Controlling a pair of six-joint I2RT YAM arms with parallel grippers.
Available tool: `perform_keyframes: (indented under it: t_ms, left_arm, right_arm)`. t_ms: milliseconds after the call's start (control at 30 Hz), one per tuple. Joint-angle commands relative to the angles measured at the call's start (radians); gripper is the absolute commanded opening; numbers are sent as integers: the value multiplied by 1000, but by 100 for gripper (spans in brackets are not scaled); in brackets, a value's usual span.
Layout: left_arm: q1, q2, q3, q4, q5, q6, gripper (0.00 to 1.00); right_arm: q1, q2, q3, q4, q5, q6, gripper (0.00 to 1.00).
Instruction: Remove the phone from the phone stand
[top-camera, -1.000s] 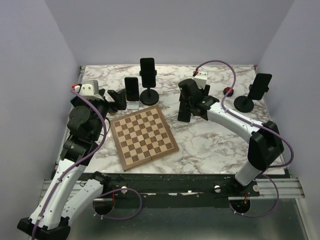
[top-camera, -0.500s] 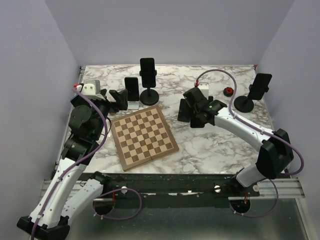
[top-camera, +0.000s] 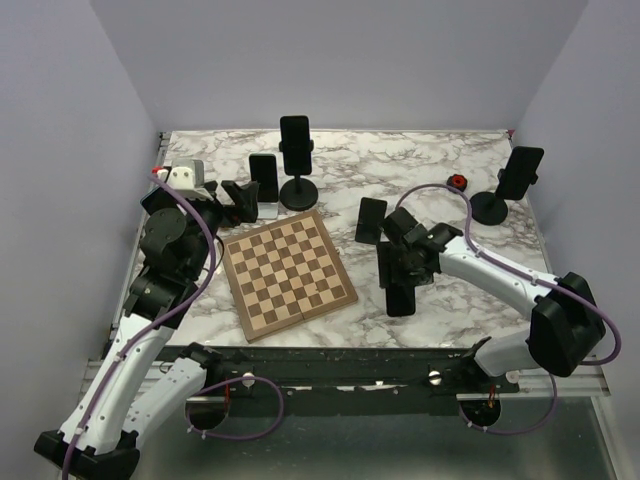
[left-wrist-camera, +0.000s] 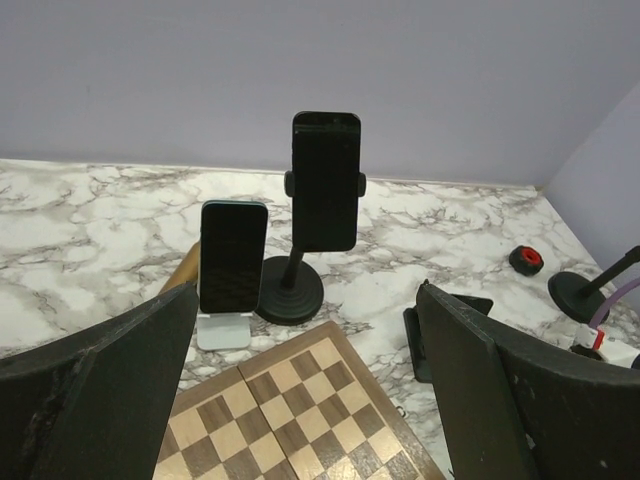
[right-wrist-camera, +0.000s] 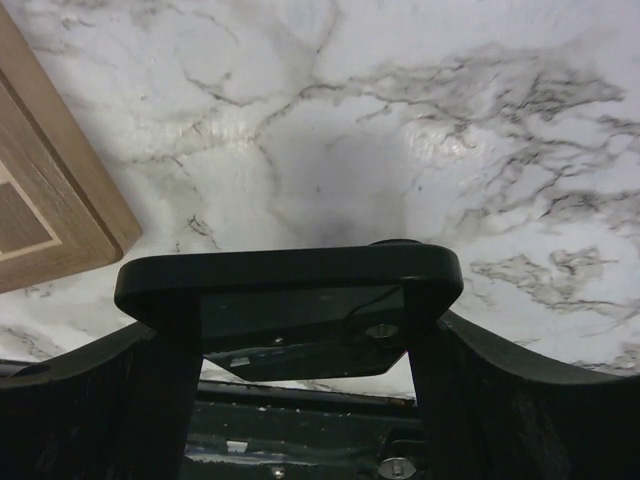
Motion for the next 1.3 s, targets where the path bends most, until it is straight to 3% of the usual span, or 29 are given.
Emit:
perform_keyframes:
  t_ms: [0,200,667,967,1267]
  left_arm:
    - [-3,6,23,-18,22,-7,99]
    - [-3,16,26,-22,27,-10,98]
    - [-4,25,26,-24,28,-13,98]
    - [-3,25,26,-24,28,-13,98]
    - [-4,28,26,-24,28,-13,98]
  right_arm:
    - [2,-20,-44,7,-116,54,39]
    - [3,-1,-139,128,-259,128,39]
    - [145,46,-192,154,-69,296,46]
    - [163,79,-199,160,4,327,66]
    - [167,94,-210,186,12,332,77]
